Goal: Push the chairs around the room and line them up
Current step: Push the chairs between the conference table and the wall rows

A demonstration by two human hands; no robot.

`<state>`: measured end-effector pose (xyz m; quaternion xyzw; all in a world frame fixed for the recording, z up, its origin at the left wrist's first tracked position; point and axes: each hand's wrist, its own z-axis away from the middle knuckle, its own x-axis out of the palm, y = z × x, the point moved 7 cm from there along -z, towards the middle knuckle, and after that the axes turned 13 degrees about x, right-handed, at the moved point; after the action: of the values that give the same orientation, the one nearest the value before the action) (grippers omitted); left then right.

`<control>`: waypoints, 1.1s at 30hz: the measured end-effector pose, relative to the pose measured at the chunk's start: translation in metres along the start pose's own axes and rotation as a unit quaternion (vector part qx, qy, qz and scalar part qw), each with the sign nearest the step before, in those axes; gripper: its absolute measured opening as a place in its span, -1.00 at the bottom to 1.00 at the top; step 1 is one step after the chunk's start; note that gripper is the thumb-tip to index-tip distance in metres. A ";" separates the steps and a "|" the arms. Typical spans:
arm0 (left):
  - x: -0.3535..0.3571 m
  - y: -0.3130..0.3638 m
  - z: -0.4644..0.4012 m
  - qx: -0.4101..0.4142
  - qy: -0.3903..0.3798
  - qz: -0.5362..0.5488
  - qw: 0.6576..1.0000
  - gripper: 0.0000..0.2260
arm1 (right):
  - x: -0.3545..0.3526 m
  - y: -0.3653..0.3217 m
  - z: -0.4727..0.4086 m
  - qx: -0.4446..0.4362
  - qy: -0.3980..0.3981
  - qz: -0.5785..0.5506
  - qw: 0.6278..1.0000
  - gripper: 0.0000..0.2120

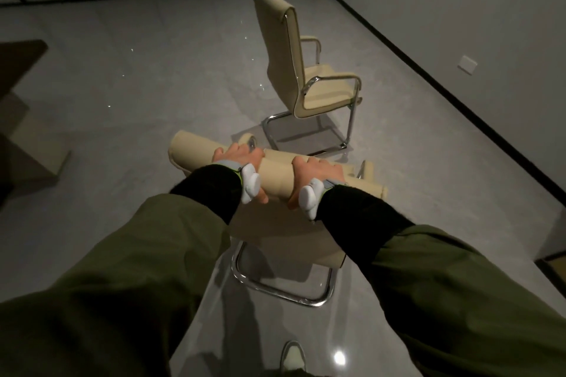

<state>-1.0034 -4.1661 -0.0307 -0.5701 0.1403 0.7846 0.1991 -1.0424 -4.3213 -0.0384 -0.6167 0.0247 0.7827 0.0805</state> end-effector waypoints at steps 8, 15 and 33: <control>0.022 -0.002 0.070 -0.042 0.035 0.026 0.998 -0.19 | 0.004 -0.024 0.049 -0.052 0.020 0.044 0.997 -0.32; 0.055 -0.004 0.150 -0.091 0.072 0.039 0.992 -0.24 | 0.020 -0.056 0.104 -0.113 0.044 0.071 0.990 -0.34; 0.093 -0.036 0.265 -0.247 0.047 0.116 0.961 -0.24 | 0.041 -0.145 0.147 -0.289 0.018 0.100 0.952 -0.31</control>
<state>-1.2342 -4.0013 -0.0368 -0.6179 0.0161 0.7847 -0.0469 -1.1699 -4.1546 -0.0346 -0.6219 -0.1399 0.7490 -0.1807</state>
